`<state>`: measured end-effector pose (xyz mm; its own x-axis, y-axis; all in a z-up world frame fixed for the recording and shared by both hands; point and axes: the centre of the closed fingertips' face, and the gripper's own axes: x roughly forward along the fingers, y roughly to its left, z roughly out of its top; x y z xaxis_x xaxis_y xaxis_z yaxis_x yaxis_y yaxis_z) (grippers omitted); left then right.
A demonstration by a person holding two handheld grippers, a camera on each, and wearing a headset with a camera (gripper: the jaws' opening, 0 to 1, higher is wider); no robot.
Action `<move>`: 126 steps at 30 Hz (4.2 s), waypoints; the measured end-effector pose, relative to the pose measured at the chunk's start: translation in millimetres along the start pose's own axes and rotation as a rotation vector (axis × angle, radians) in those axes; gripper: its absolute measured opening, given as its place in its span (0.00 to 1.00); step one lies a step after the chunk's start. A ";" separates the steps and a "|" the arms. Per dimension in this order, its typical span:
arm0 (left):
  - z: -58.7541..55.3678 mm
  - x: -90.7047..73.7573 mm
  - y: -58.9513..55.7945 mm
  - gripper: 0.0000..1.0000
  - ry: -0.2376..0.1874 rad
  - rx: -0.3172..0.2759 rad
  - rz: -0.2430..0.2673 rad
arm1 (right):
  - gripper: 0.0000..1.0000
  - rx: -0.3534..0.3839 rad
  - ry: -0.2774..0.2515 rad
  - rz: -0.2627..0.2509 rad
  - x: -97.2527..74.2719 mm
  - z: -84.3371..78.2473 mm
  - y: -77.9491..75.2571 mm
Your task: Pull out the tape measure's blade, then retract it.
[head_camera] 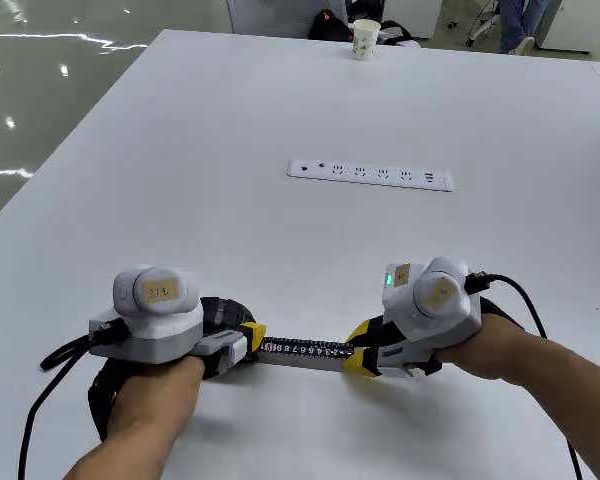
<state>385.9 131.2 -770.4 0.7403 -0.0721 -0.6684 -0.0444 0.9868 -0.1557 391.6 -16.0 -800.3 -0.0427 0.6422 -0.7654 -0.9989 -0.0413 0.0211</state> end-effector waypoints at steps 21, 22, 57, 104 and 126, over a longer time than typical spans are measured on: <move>-1.1 -0.4 -0.3 0.56 0.001 -0.001 -0.004 | 0.10 -0.005 -0.007 0.006 6.8 7.0 1.5; -1.1 -0.4 -0.3 0.56 0.001 -0.002 -0.003 | 0.10 -0.006 -0.007 0.006 7.2 7.4 1.5; 1.0 0.3 0.1 0.56 0.005 -0.011 -0.020 | 0.10 -0.015 -0.036 0.026 26.8 32.5 3.2; 0.1 -0.9 2.4 0.56 0.006 -0.021 -0.035 | 0.11 -0.071 -0.057 0.062 65.7 74.1 12.8; -1.2 -1.7 -0.4 0.58 0.006 0.006 -0.025 | 0.12 -0.127 -0.048 0.065 67.4 73.0 15.3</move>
<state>383.9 130.8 -770.1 0.7374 -0.0973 -0.6684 -0.0219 0.9856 -0.1677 372.1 82.6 -804.6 -0.1110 0.6708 -0.7332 -0.9838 -0.1787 -0.0145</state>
